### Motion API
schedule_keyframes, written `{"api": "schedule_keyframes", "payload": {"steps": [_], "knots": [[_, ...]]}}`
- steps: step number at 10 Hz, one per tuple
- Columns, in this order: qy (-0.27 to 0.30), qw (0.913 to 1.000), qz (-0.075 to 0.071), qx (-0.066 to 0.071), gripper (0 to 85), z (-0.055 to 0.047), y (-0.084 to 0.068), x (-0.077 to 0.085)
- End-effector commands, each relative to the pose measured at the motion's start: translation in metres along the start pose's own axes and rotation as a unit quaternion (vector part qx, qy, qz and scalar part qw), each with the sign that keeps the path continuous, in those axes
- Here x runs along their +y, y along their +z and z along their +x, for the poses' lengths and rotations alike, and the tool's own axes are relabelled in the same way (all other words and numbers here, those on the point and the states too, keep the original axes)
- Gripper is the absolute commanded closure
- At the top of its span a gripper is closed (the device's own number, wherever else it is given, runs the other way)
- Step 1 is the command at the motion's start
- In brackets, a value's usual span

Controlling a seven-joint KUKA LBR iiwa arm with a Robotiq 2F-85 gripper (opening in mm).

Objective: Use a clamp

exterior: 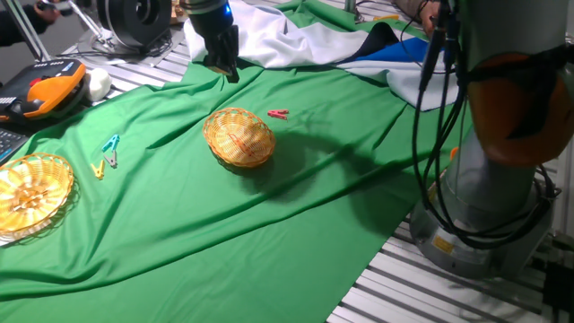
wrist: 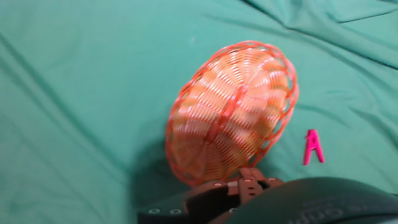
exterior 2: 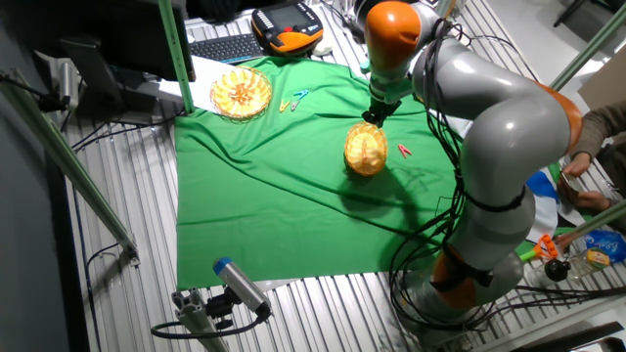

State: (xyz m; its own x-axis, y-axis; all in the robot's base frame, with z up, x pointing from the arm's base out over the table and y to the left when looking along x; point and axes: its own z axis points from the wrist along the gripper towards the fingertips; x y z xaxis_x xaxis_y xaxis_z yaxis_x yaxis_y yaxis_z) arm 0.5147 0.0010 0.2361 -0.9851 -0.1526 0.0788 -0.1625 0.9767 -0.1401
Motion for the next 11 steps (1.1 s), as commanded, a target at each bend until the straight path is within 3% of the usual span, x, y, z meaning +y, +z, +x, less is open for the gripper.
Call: {"api": "schedule_keyframes", "payload": {"steps": [1,4,6,7,8,9,10,11], "knots": [[0.005,1.0,-0.003,0.001,85.0,0.0,0.0,0.0],[0.018,0.9998,-0.006,0.007,85.0,0.0,0.0,0.0],[0.002,0.9998,0.014,0.013,85.0,0.0,0.0,0.0],[-0.001,0.9997,0.005,0.023,85.0,0.0,0.0,0.0],[-0.011,0.9996,0.007,0.026,85.0,0.0,0.0,0.0],[-0.012,0.9996,0.0,0.026,85.0,0.0,0.0,0.0],[-0.003,0.9997,-0.009,0.024,68.0,-0.003,0.007,-0.008],[-0.004,0.9997,-0.007,0.023,68.0,-0.005,0.015,-0.016]]}}
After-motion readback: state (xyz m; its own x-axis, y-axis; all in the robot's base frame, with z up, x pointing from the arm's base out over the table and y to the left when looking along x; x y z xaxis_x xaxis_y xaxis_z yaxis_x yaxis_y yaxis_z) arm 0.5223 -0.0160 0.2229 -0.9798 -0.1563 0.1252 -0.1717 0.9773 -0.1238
